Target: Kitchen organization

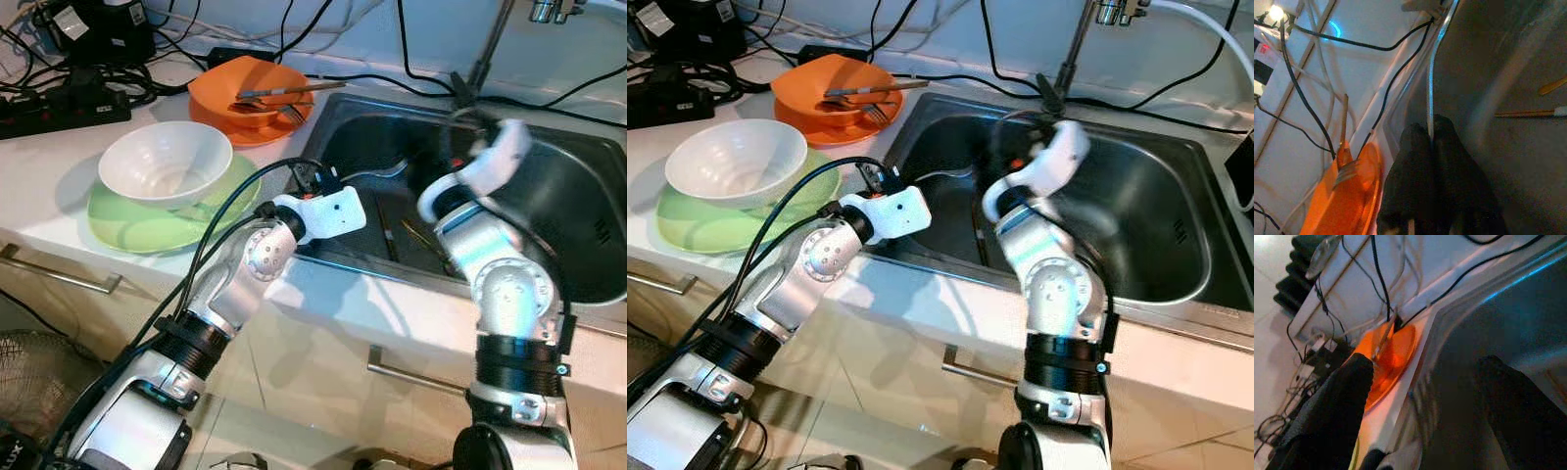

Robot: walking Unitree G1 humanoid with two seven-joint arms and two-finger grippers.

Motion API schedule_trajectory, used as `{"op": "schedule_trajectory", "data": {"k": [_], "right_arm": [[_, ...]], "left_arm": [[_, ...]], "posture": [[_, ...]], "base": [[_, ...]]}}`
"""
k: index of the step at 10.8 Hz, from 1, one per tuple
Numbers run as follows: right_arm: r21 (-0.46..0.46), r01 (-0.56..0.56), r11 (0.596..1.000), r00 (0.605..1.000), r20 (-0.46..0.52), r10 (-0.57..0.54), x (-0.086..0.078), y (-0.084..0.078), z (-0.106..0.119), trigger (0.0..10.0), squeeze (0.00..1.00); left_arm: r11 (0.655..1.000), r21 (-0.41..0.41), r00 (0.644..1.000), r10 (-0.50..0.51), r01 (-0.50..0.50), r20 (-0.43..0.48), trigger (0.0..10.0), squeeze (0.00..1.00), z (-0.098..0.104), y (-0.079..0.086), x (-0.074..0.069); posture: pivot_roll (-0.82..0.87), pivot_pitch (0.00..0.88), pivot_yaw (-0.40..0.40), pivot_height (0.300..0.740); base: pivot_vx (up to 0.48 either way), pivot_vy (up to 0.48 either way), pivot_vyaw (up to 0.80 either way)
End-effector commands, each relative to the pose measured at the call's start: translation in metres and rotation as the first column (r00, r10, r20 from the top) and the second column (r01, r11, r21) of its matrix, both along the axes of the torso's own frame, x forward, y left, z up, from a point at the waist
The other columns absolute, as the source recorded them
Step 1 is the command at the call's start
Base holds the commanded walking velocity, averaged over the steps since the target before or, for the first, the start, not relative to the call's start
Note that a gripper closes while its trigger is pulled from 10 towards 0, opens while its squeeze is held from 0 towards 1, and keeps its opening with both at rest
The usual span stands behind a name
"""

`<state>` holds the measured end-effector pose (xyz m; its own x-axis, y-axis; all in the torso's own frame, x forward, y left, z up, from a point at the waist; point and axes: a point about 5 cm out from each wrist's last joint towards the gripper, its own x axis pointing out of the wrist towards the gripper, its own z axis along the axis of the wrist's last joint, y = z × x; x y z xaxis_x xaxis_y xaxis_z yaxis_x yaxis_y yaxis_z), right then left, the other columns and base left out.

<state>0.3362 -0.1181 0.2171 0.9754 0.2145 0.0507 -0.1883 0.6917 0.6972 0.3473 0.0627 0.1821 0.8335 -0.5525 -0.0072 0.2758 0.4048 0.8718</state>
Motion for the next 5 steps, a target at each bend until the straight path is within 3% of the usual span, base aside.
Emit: {"op": "schedule_trajectory", "data": {"k": [1,4,5], "right_arm": [[-0.012,-0.011,1.000,1.000,-0.007,0.011,-0.0021,0.0018,-0.0021,10.0,0.00],[-0.011,-0.027,1.000,1.000,-0.007,0.027,-0.0033,0.0052,-0.0019,10.0,0.00],[-0.009,-0.024,1.000,1.000,-0.005,0.024,-0.0033,0.0050,-0.0020,5.0,0.00]], "left_arm": [[1.000,0.021,1.000,-0.006,0.005,0.019,10.0,0.00,0.0036,-0.0024,0.0016],[1.000,0.029,1.000,-0.004,0.004,0.022,10.0,0.00,0.0031,-0.0023,0.0021],[1.000,0.030,1.000,-0.003,0.002,0.022,10.0,0.00,0.0027,-0.0021,0.0023]], "posture": [[0.04,0.059,-0.015,0.740],[0.04,0.061,-0.017,0.740],[0.04,0.061,-0.017,0.740]], "base": [[0.000,0.000,0.00],[0.000,0.000,0.00],[0.000,0.000,0.00]]}}
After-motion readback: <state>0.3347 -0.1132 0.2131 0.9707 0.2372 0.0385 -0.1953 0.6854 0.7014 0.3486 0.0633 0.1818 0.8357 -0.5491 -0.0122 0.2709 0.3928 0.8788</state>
